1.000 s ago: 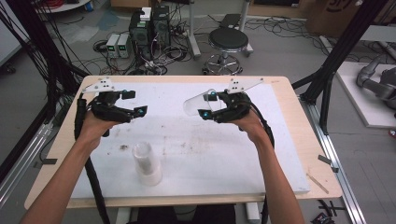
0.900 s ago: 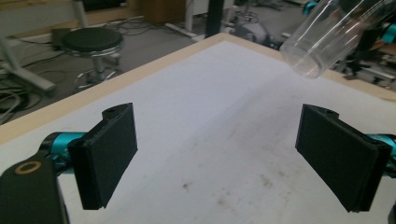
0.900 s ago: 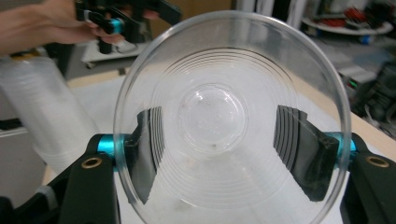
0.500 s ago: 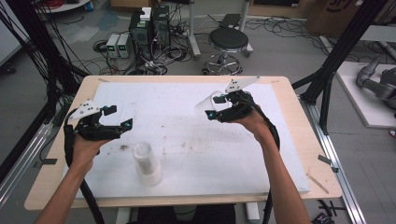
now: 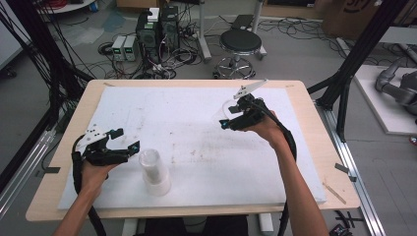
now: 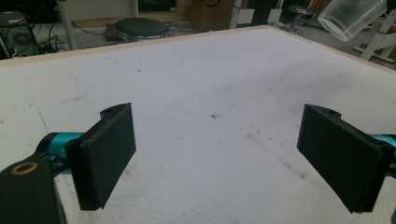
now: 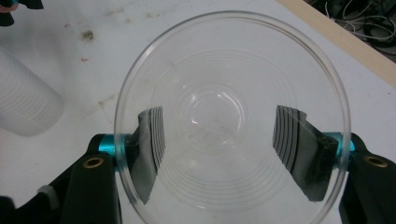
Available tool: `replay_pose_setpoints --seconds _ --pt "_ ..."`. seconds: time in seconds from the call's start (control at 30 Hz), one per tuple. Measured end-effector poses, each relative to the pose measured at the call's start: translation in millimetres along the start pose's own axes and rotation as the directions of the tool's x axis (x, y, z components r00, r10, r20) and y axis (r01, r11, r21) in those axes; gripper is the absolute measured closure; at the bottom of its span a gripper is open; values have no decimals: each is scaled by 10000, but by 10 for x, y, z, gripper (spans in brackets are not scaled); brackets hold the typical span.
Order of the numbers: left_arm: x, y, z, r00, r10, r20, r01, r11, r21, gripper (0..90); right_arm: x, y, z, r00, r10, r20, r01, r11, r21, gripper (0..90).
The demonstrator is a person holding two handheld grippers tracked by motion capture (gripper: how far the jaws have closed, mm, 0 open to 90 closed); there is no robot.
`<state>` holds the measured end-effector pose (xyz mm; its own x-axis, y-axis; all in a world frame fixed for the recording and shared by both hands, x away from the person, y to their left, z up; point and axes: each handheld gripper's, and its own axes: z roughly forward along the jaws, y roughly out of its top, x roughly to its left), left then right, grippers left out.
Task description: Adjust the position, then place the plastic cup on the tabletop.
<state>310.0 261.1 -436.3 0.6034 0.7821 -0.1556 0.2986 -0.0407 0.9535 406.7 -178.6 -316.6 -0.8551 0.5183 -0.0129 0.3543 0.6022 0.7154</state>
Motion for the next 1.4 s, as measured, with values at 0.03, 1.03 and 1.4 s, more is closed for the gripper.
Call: replay_pose_setpoints --seconds 0.03,1.03,1.4 --pt "-2 -19 0 10000 -18 9 18 10000 -13 115 2 1 7 10000 22 13 -22 9999 104 344" --pt "39 -219 8 9998 8 -181 -7 10000 97 115 -20 13 102 9992 337 228 -364 9909 1296 347" --pt "42 -290 26 9998 39 -217 -33 9995 312 116 -22 20 235 9987 184 484 -274 9811 1914 347"
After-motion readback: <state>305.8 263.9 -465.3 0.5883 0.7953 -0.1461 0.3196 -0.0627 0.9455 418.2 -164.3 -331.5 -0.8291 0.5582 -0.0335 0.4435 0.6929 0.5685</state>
